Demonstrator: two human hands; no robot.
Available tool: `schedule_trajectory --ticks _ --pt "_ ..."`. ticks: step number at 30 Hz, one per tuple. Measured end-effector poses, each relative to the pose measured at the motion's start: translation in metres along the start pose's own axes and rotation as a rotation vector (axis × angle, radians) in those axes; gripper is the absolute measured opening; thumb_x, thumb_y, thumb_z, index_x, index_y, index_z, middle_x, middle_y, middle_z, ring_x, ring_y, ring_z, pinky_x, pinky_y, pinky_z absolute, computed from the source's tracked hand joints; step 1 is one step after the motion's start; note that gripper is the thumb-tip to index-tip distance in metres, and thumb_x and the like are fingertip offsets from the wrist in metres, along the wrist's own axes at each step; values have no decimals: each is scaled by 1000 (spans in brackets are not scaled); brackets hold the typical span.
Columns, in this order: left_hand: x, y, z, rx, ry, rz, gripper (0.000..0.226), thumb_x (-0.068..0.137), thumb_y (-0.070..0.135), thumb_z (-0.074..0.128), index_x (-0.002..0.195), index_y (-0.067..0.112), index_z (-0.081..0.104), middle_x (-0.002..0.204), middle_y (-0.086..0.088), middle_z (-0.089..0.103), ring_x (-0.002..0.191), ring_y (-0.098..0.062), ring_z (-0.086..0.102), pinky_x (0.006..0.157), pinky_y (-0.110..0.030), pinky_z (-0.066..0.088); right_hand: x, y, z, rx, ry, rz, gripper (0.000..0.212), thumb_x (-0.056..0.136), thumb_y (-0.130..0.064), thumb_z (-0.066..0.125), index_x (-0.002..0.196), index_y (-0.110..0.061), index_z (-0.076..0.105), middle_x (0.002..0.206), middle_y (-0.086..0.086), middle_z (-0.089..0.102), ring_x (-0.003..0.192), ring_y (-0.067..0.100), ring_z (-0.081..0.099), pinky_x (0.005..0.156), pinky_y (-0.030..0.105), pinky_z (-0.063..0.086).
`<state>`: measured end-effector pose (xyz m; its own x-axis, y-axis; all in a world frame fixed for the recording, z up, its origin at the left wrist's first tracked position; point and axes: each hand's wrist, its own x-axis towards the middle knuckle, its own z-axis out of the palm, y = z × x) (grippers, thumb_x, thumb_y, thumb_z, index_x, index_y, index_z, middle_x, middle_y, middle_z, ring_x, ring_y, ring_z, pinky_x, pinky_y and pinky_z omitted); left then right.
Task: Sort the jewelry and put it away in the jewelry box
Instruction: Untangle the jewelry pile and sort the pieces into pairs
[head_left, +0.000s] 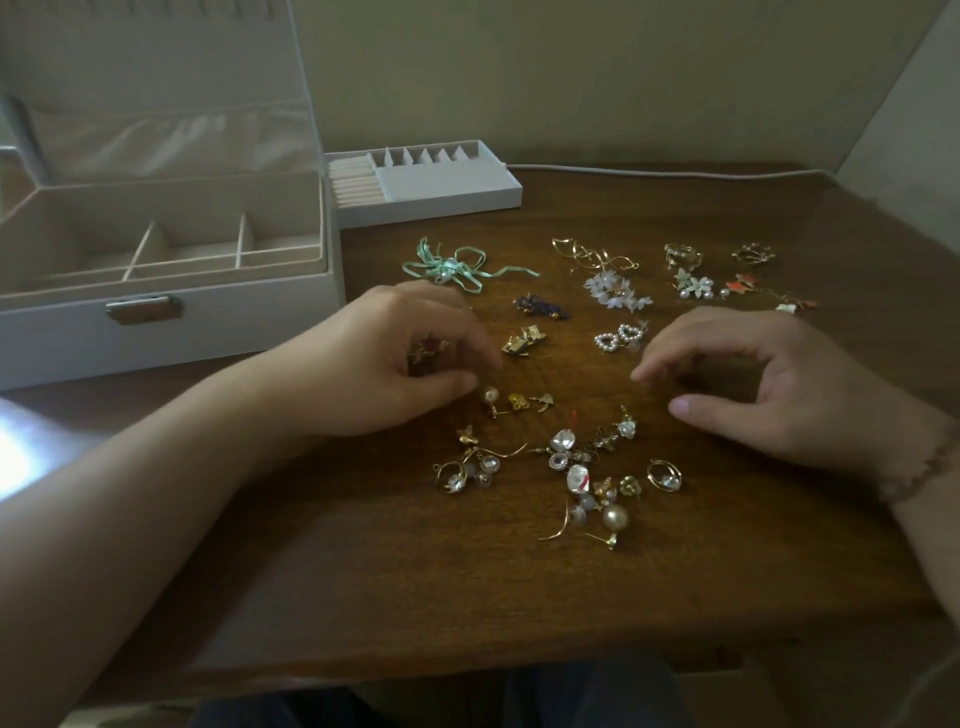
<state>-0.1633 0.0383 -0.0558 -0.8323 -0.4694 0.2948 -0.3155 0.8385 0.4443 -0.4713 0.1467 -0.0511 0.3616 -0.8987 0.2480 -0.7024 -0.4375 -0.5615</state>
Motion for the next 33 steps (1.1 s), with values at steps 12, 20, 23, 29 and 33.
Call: schedule_trajectory --ticks 12,20,23,29,33 --pt "-1 -1 0 52 -75 60 19 90 32 67 105 26 76 104 15 65 102 -13 59 88 -33 51 6 -2 8 -97 -91 -60 10 79 -37 69 87 -31 72 93 -15 65 99 14 60 83 31 48" --pt "-2 2 -3 23 -95 79 15 87 30 72 101 26 76 100 14 69 101 -16 60 87 -40 51 1 3 2 -54 -33 -10 11 77 -38 68 87 -33 71 95 -13 66 95 16 63 79 42 54" --pt "-3 2 -5 -23 -123 44 16 87 29 74 102 27 76 99 14 70 103 -17 61 86 -42 53 0 3 2 -55 -41 -17 14 75 -39 69 88 -33 71 95 -13 66 96 15 62 80 43 53" --pt "-5 3 -18 -4 18 14 19 86 16 68 102 21 76 95 9 71 99 -14 62 86 -39 51 -2 9 0 -48 -9 -29 20 80 -49 66 96 -37 68 98 -14 66 97 14 63 80 36 53" --pt "-8 2 -25 31 60 -10 19 83 14 69 100 17 77 92 7 72 96 -13 62 84 -39 51 -2 11 -1 -72 71 -62 18 83 -43 61 97 -35 68 96 -16 66 91 10 62 76 19 49"
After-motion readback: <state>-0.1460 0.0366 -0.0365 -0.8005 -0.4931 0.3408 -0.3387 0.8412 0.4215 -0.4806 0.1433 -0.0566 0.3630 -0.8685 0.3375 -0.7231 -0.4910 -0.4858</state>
